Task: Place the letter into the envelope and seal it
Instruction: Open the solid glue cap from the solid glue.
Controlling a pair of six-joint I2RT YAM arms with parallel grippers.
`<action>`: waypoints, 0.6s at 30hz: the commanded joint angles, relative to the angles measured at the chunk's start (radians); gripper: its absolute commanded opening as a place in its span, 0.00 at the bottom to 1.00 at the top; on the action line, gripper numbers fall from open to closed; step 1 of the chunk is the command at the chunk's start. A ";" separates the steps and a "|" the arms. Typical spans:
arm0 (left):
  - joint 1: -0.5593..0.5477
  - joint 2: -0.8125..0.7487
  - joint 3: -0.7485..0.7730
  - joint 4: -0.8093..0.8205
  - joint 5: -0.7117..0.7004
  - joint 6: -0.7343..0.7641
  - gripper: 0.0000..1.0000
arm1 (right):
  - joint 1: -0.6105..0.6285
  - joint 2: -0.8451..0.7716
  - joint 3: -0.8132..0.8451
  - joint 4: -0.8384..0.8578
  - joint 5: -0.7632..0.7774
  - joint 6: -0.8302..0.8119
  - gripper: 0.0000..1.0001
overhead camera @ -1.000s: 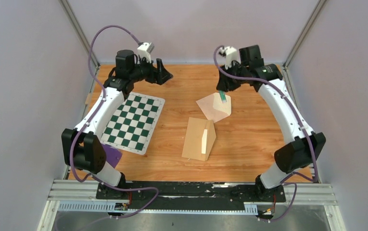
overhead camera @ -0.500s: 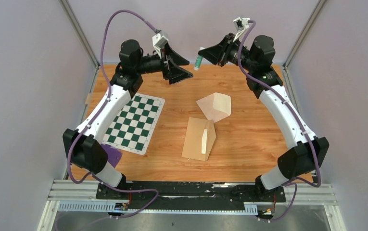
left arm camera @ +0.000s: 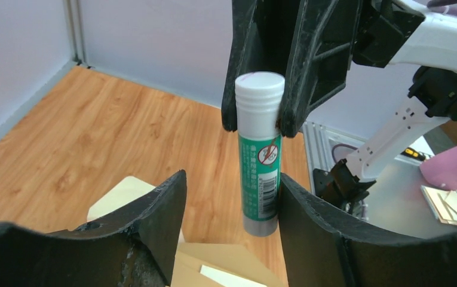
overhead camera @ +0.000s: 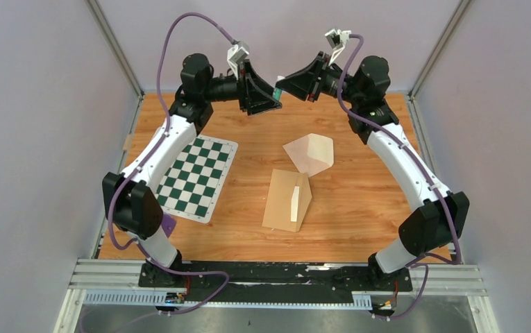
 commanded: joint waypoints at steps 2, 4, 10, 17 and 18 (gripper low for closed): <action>0.001 0.022 0.087 0.084 0.076 -0.070 0.58 | 0.014 -0.017 -0.026 0.092 -0.056 -0.029 0.00; 0.000 0.030 0.102 0.089 0.095 -0.089 0.52 | 0.017 -0.018 -0.028 0.094 -0.049 -0.035 0.00; 0.000 0.040 0.105 0.101 0.112 -0.103 0.33 | 0.020 -0.016 -0.031 0.071 -0.026 -0.059 0.00; 0.000 0.049 0.108 0.073 0.116 -0.090 0.11 | 0.021 -0.019 -0.030 0.048 -0.005 -0.076 0.15; -0.001 0.049 0.106 0.064 0.114 -0.086 0.07 | 0.021 -0.018 -0.026 0.041 -0.006 -0.081 0.22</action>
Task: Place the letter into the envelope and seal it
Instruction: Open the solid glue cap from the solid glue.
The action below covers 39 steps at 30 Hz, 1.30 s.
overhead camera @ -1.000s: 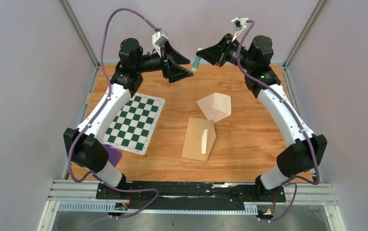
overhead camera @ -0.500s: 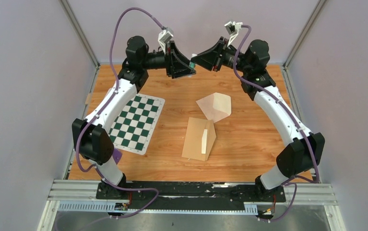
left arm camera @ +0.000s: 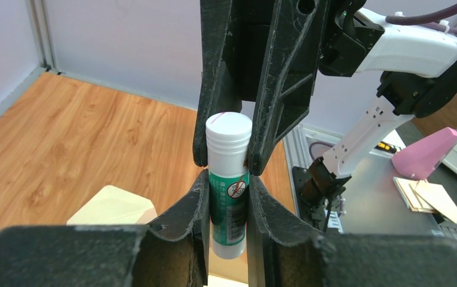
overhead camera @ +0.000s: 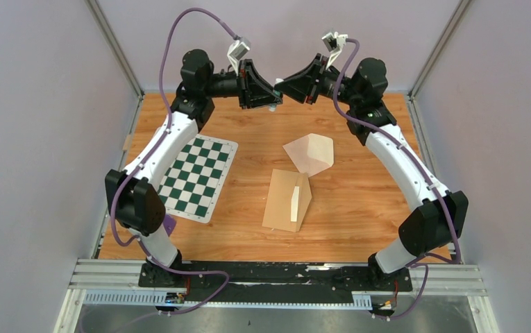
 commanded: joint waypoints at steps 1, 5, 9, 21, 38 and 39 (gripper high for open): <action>-0.001 0.006 0.039 0.006 0.013 0.017 0.03 | 0.008 -0.018 0.008 0.000 0.003 -0.025 0.28; 0.000 0.005 0.039 -0.029 -0.005 0.037 0.00 | 0.010 -0.018 0.023 -0.033 0.030 -0.030 0.54; -0.001 0.005 0.040 -0.057 -0.019 0.056 0.00 | 0.019 -0.012 0.052 -0.068 0.053 -0.055 0.58; 0.000 0.004 0.037 -0.073 -0.027 0.069 0.00 | 0.059 0.000 0.085 -0.159 0.287 -0.080 0.39; 0.013 0.049 0.052 0.007 0.115 -0.016 0.00 | -0.003 -0.024 0.090 -0.143 -0.029 -0.236 0.00; 0.016 0.057 0.055 0.017 0.134 -0.031 0.00 | -0.022 -0.026 0.098 -0.144 -0.048 -0.238 0.00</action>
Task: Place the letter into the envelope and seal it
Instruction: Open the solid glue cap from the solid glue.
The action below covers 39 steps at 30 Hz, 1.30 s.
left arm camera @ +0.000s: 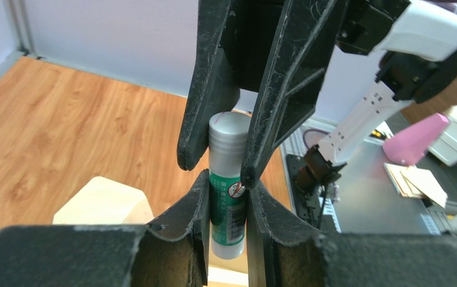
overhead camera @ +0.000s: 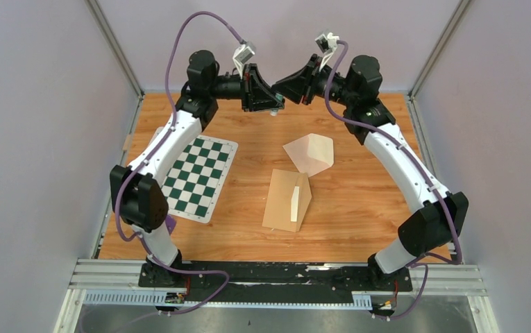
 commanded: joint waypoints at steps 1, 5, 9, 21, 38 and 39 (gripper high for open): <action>0.017 0.034 0.047 0.097 0.136 -0.098 0.00 | -0.072 -0.031 0.058 0.020 -0.177 -0.082 0.00; 0.019 0.030 -0.001 0.101 0.155 -0.094 0.00 | -0.139 -0.032 0.096 0.020 -0.179 -0.070 0.00; 0.019 0.040 -0.008 0.060 0.170 -0.071 0.00 | -0.180 -0.042 0.093 0.029 -0.161 -0.045 0.00; 0.020 0.026 0.012 -0.215 0.071 0.143 0.00 | -0.281 -0.398 -0.544 -0.123 0.270 -0.453 0.00; 0.065 -0.002 -0.004 -0.451 -0.018 0.264 0.00 | -0.467 -0.458 -1.045 -0.132 -0.005 -0.844 0.00; 0.067 -0.001 0.002 -0.473 -0.020 0.278 0.00 | -0.468 -0.434 -1.036 -0.184 -0.056 -0.911 0.02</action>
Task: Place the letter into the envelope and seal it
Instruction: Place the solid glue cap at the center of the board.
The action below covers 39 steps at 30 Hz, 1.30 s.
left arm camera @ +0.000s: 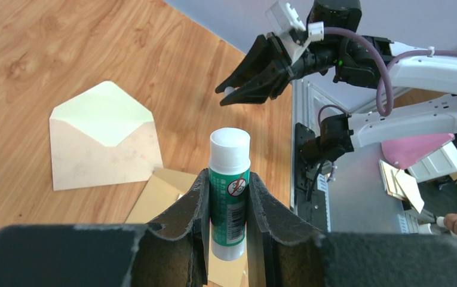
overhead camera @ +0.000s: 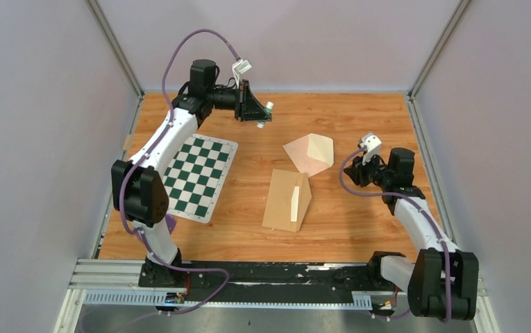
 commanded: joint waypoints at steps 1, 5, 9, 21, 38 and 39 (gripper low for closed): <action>0.010 -0.055 0.014 -0.087 -0.015 0.079 0.00 | -0.005 0.079 0.019 -0.142 -0.251 -0.282 0.03; 0.011 -0.053 0.023 -0.168 -0.030 0.149 0.00 | -0.018 0.166 0.068 -0.267 -0.418 -0.478 0.10; 0.012 -0.052 0.026 -0.242 -0.050 0.211 0.00 | -0.014 0.256 0.125 -0.280 -0.524 -0.534 0.12; 0.021 -0.057 0.074 -0.366 -0.110 0.333 0.00 | 0.055 0.653 0.561 -0.746 -0.234 -0.242 0.06; 0.050 -0.095 0.005 -0.337 -0.152 0.316 0.00 | 0.099 0.603 0.487 -0.894 0.355 0.252 0.13; 0.049 -0.095 0.004 -0.336 -0.153 0.311 0.00 | 0.100 0.612 0.479 -0.885 0.364 0.251 0.13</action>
